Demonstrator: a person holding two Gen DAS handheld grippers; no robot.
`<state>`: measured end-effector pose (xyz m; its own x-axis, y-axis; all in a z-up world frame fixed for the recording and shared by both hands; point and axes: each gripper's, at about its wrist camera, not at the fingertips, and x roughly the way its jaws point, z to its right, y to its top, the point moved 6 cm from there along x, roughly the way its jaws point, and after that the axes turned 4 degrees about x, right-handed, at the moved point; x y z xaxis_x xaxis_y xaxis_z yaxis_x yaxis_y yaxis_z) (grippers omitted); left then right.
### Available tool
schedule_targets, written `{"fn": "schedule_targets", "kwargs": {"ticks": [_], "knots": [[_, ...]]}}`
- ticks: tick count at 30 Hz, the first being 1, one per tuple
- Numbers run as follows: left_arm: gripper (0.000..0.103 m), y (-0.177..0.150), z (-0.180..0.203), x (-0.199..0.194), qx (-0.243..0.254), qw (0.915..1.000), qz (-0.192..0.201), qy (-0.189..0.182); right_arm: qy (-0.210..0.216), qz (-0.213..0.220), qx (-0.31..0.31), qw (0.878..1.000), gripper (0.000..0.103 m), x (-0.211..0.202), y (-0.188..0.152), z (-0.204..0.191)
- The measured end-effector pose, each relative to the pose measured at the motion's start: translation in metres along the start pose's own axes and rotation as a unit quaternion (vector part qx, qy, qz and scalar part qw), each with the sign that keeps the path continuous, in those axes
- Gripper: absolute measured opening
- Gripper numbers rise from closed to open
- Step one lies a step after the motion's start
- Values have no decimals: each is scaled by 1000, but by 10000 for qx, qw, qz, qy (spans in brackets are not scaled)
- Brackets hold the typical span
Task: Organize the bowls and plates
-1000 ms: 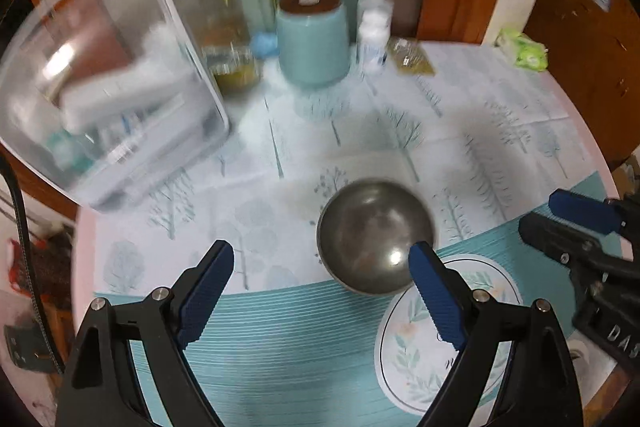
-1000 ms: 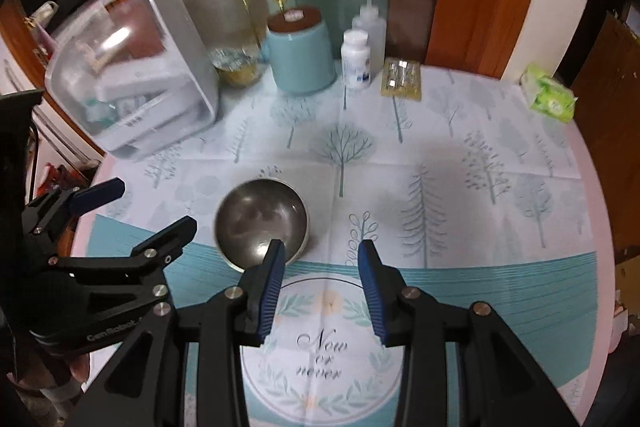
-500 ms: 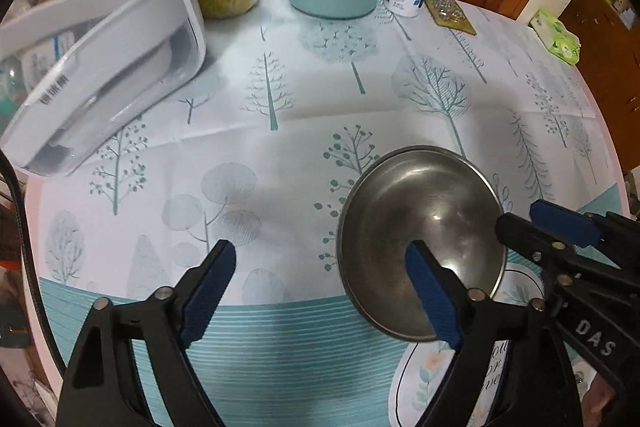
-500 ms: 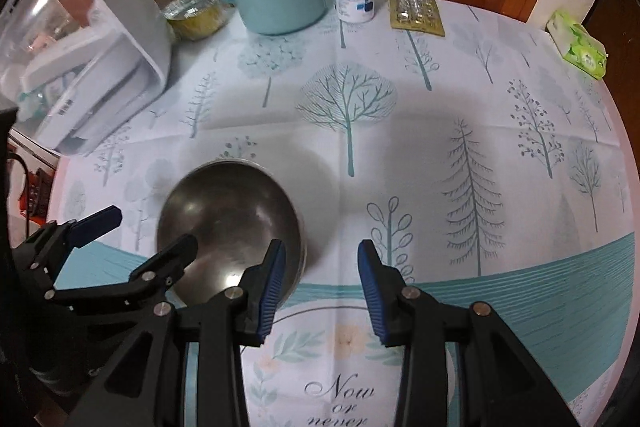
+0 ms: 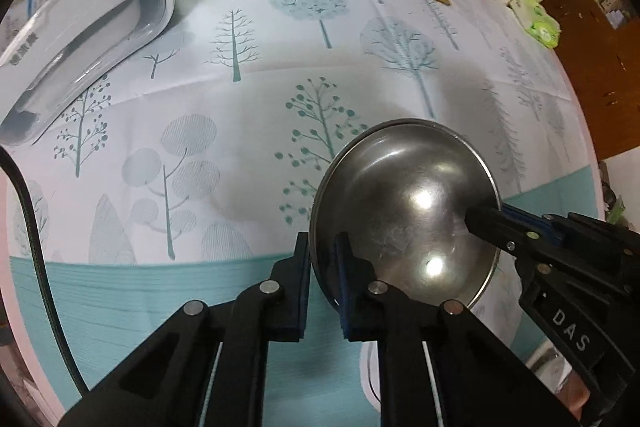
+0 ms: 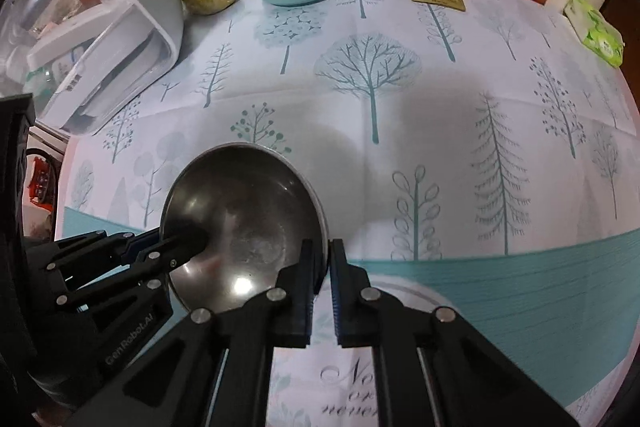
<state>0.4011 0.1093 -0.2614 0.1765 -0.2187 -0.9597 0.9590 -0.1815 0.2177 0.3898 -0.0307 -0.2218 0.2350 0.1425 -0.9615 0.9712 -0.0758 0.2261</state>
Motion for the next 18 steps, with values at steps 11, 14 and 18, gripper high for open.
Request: {"fn": "schedule_targets", "kwargs": {"ticks": [11,14,18], "knots": [[10,-54,32,-90,512,9980,302,213,435,35,-69,9990,7,-61,-52,-6],[10,-80,39,-117,547,9973,396,272,519,114,-208,9984,7,-84,-73,-12],[11,-122,44,-150,492,9972,491,292,674,157,-368,9969,7,-111,-105,-19]]}}
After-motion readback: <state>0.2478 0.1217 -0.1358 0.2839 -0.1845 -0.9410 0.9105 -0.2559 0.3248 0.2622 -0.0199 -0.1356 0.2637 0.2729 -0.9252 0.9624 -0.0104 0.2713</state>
